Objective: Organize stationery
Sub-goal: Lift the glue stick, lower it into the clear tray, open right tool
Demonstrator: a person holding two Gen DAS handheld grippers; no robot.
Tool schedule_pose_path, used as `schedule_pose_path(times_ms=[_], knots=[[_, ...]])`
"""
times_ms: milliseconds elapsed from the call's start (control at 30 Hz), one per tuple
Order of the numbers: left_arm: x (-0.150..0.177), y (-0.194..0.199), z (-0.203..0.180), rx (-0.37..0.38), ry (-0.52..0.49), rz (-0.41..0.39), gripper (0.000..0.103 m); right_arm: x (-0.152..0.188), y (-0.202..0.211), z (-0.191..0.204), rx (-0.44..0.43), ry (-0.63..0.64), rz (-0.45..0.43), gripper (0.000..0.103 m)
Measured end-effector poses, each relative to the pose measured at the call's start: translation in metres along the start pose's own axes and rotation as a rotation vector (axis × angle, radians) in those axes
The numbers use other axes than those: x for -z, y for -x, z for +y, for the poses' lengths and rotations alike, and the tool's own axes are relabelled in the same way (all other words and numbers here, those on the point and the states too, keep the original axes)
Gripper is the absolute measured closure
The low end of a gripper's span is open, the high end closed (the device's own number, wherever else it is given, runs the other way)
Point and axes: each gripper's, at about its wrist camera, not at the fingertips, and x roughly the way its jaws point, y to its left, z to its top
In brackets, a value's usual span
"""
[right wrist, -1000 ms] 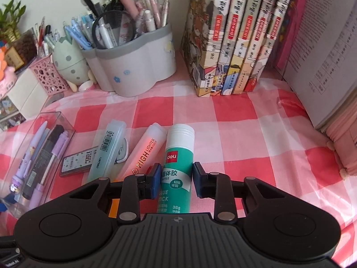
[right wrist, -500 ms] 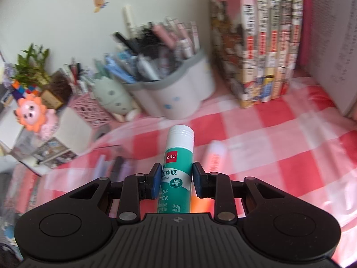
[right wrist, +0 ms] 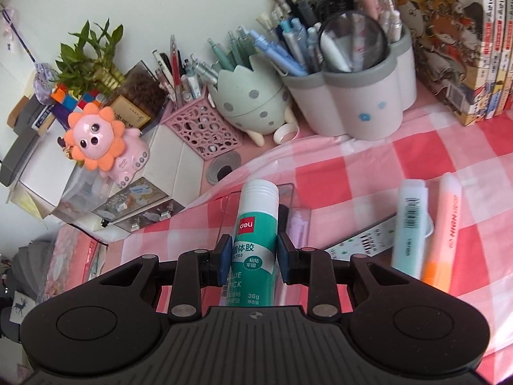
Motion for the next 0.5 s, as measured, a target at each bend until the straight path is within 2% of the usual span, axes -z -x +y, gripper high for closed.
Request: schedule_pose_path(times_ms=[500], knots=[[0.0,0.001,0.0,0.003,0.005,-0.002,0.054,0.005,-0.034,0.024,0.119,0.053,0.01,0.073]])
